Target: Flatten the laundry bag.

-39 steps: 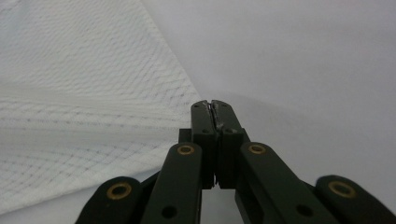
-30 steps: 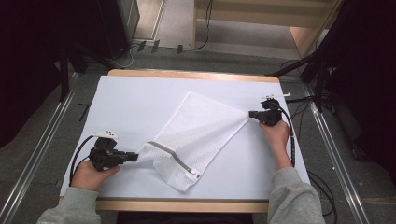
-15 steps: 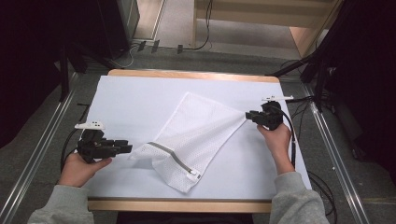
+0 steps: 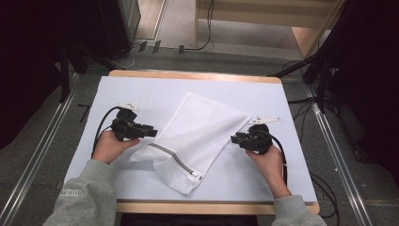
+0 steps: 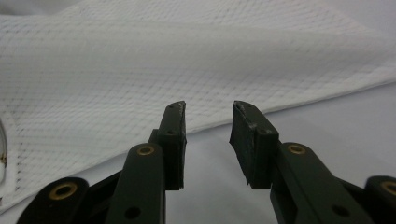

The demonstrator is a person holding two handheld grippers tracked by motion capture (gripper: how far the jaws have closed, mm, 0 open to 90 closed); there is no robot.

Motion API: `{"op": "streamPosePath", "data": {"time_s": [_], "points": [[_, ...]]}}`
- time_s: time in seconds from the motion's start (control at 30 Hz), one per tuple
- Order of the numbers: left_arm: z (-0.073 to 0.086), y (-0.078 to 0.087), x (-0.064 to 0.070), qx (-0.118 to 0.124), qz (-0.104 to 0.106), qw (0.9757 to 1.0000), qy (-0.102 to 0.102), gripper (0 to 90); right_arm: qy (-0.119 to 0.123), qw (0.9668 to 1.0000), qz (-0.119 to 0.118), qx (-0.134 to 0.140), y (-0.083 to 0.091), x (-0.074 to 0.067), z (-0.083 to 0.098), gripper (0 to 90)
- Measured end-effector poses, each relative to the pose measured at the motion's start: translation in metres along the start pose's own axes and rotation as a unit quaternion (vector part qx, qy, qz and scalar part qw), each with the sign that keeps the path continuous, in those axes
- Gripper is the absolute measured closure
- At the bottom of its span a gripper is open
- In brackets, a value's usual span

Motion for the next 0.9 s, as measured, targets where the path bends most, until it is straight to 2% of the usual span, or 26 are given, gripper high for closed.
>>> {"op": "streamPosePath", "data": {"time_s": [0.1, 0.27, 0.4, 0.47, 0.6, 0.67, 0.73, 0.77, 0.8, 0.83, 0.9], "points": [[-0.009, -0.014, -0.004, -0.004, 0.001, 1.0000, 0.005, 64.6, 0.001, 1.0000, -0.005, -0.006, -0.001, -0.007, 0.004, 66.7], [-0.018, -0.039, -0.008, -0.023, -0.009, 0.9997, -0.004, 64.7, 0.006, 0.9999, -0.006, -0.013, -0.004, -0.015, 0.010, 65.4], [-0.019, -0.052, -0.012, -0.039, -0.036, 0.9985, -0.011, 63.2, 0.008, 0.9998, -0.006, -0.016, -0.004, -0.020, 0.016, 64.7], [-0.019, -0.055, -0.016, -0.041, -0.039, 0.9984, -0.008, 62.8, 0.008, 0.9998, -0.006, -0.018, -0.004, -0.021, 0.016, 64.5], [-0.019, -0.058, -0.018, -0.028, -0.023, 0.9992, 0.014, 66.6, 0.012, 0.9997, -0.006, -0.022, -0.007, -0.028, 0.019, 63.7], [-0.019, -0.060, -0.017, -0.031, -0.017, 0.9993, 0.013, 76.2, 0.013, 0.9996, -0.006, -0.024, -0.009, -0.032, 0.020, 63.0], [-0.019, -0.062, -0.015, -0.033, -0.017, 0.9993, 0.000, 83.7, 0.010, 0.9996, -0.006, -0.026, -0.011, -0.035, 0.020, 62.4], [-0.018, -0.064, -0.013, -0.039, 0.006, 0.9992, 0.005, 85.3, 0.014, 0.9996, -0.008, -0.024, -0.012, -0.035, 0.020, 61.8], [-0.017, -0.066, -0.012, -0.040, 0.016, 0.9991, 0.004, 85.3, 0.014, 0.9996, -0.008, -0.024, -0.012, -0.035, 0.020, 61.8], [-0.017, -0.067, -0.011, -0.041, 0.011, 0.9991, 0.001, 88.0, 0.012, 0.9996, -0.007, -0.023, -0.014, -0.036, 0.020, 61.3], [-0.017, -0.067, -0.010, -0.042, 0.016, 0.9990, 0.002, 90.0, 0.016, 0.9995, -0.008, -0.024, -0.017, -0.038, 0.019, 60.0]]}}
Point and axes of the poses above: each handheld gripper's, and its own axes: y roughly backward along the jaws, z roughly out of its underside, x roughly to its right, the point moved 3 cm from there along -y, roughly forward along the jaws, and after that the axes turned 4 degrees about y, right-handed, at the moved point
